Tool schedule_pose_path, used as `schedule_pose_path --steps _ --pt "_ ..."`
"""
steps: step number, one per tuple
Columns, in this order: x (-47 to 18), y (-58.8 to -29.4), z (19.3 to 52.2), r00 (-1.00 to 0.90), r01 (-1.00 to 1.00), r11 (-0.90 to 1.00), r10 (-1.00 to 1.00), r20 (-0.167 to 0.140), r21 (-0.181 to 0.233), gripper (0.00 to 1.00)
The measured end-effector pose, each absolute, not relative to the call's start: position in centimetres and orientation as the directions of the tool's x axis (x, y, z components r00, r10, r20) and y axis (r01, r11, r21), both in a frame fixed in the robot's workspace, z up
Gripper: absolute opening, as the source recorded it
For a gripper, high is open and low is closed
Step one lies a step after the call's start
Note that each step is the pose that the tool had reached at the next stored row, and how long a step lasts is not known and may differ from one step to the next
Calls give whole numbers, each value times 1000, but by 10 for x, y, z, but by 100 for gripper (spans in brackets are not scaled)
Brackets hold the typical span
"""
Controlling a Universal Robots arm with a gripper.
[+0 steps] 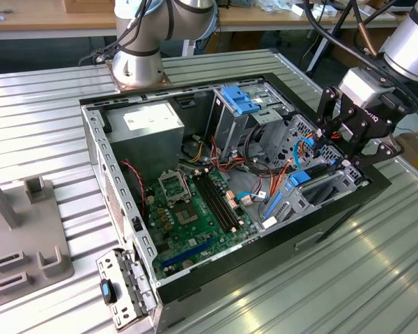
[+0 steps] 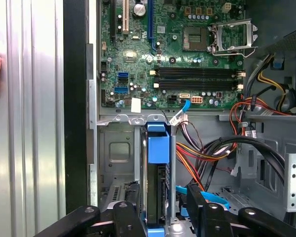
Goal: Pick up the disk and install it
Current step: 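Insert the first disk wire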
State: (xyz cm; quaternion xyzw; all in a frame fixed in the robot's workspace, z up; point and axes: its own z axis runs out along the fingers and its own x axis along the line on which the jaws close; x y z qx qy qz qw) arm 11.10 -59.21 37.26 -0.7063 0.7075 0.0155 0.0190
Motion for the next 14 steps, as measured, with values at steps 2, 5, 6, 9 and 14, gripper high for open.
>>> schedule_pose_path --steps 2,5,6,9,14 --pt "111 -592 373 -2 -1000 2 -999 -49 -5 51" --pt "112 -592 373 -1 -1000 2 -999 -49 -5 51" --pt "113 -592 373 -1 -1000 2 -999 -49 -5 51" --pt "116 -591 373 0 -1000 0 -999 -49 -5 51" --pt "121 -588 373 5 -1000 -5 -999 -49 -5 51"
